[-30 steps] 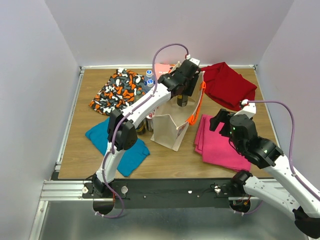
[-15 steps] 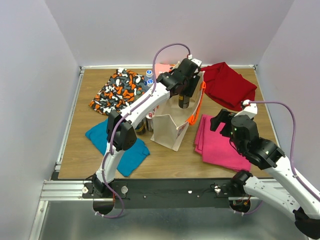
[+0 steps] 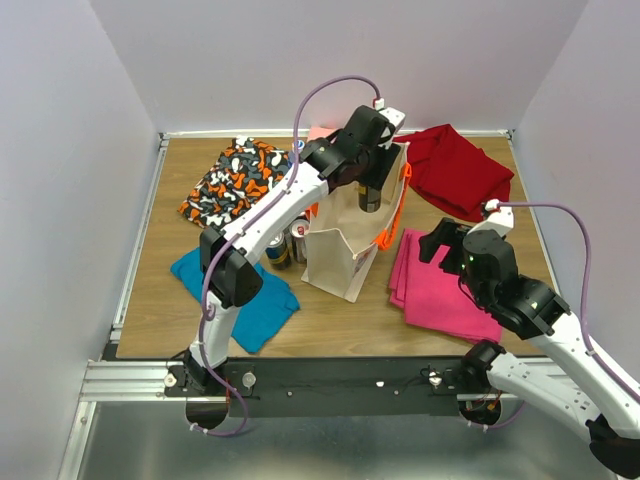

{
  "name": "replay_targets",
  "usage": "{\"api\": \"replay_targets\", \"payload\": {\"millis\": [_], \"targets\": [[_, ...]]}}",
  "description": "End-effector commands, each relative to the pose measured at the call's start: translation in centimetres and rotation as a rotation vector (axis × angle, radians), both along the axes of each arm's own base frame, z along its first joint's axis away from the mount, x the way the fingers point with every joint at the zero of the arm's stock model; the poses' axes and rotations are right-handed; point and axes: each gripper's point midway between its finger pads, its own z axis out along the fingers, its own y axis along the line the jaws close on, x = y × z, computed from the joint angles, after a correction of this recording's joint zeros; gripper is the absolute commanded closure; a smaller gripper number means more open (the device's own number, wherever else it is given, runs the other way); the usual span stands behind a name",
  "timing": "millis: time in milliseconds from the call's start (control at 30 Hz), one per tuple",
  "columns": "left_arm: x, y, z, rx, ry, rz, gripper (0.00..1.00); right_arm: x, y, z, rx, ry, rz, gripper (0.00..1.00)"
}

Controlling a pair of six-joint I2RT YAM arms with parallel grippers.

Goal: Take the beverage out of the canvas bag
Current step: Take out the drink from the canvas bag, then adjust the canvas bag at the center of the board.

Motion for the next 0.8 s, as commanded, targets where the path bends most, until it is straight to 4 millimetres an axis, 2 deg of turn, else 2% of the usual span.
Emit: {"api": "replay_targets", "payload": {"millis": [0, 133, 267, 433, 533, 667, 767], "targets": [[-1.4, 0.2, 6.4, -0.103, -0.095, -0.047, 1.0, 0.4, 1.3, 1.5, 0.091, -0.043, 0.024, 0.0], [-1.9, 0.7, 7.3, -0.108, -0.103, -0.05, 1.0, 0.9, 2.4, 1.9, 0.123, -0.05, 0.052, 0.0], [-2.4, 1.1, 8.4, -0.116, -0.112, -0.054, 1.0, 1.4, 5.2, 1.7, 0.156, -0.004, 0.142, 0.0], [-2.9, 1.6, 9.7, -0.127, -0.129, -0.055, 1.0, 2.1, 8.4, 2.7, 0.244, -0.016, 0.238, 0.01], [-3.0, 1.8, 10.4, -0.134, -0.143, -0.057, 1.0, 2.2, 8.6, 3.6, 0.264, -0.039, 0.247, 0.01], [-3.2, 2.0, 10.9, -0.135, -0.147, -0.059, 1.0, 1.7, 7.4, 5.5, 0.275, -0.097, 0.22, 0.01], [-3.4, 2.0, 11.4, -0.143, -0.149, -0.064, 1.0, 1.4, 6.8, 6.1, 0.278, -0.112, 0.212, 0.01]]}}
